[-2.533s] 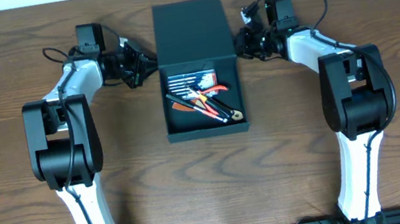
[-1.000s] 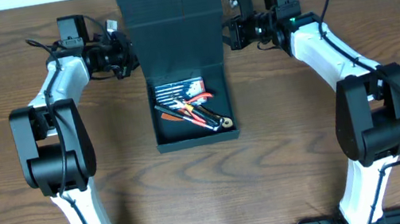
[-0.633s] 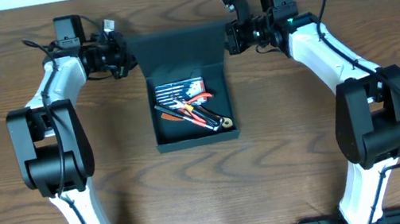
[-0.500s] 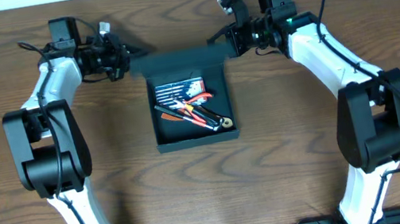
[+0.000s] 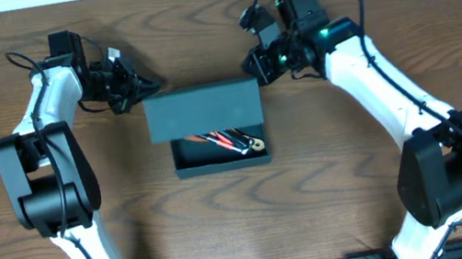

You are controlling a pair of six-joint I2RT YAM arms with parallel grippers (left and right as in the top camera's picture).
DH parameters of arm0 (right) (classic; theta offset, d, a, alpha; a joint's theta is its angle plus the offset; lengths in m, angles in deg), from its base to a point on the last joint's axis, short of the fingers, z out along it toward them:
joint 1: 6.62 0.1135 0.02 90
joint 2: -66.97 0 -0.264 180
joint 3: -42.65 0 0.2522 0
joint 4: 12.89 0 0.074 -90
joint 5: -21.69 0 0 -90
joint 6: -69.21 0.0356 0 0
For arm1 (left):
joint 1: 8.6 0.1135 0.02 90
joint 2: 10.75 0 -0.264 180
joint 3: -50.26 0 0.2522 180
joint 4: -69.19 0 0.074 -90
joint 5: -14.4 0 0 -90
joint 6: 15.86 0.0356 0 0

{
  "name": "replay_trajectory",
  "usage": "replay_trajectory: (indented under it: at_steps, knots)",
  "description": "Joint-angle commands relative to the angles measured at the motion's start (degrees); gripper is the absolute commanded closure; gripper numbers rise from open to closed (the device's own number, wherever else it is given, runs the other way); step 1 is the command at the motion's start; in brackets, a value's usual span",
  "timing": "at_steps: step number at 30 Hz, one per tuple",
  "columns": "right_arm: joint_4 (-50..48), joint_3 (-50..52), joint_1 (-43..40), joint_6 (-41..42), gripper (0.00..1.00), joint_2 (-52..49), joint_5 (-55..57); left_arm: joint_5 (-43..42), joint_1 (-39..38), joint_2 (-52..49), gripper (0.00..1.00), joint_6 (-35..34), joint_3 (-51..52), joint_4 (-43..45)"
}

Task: Pack container
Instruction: 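Swing the lid forward with both grippers to close the box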

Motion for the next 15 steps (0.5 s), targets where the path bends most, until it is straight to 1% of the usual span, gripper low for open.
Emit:
replay_trajectory:
  at_steps: [1, 3, 6, 11, 15]
  knots:
    - [0.7, -0.9, 3.1, -0.4, 0.99, 1.9, 5.0, 11.4, 0.2, 5.0, 0.94, 4.6, -1.3, -1.7]
    - [1.5, -0.9, 4.1, 1.4, 0.99, 1.9, 9.6, 14.3, 0.3, 6.4, 0.95, 4.5, -1.3, -2.5]
    - [3.8, -0.9, 4.7, 4.2, 0.99, 1.9, 20.3, 18.4, 0.2, 8.7, 0.95, 4.6, -1.3, -3.5]
    - [6.8, -0.9, 4.7, 7.3, 0.99, 1.9, 33.0, 19.6, 0.2, 10.7, 0.95, 4.5, -1.3, -4.1]
    - [7.0, -0.9, 4.8, 7.1, 0.99, 1.9, 34.9, 19.8, 0.3, 10.8, 0.95, 4.9, -1.3, -5.6]
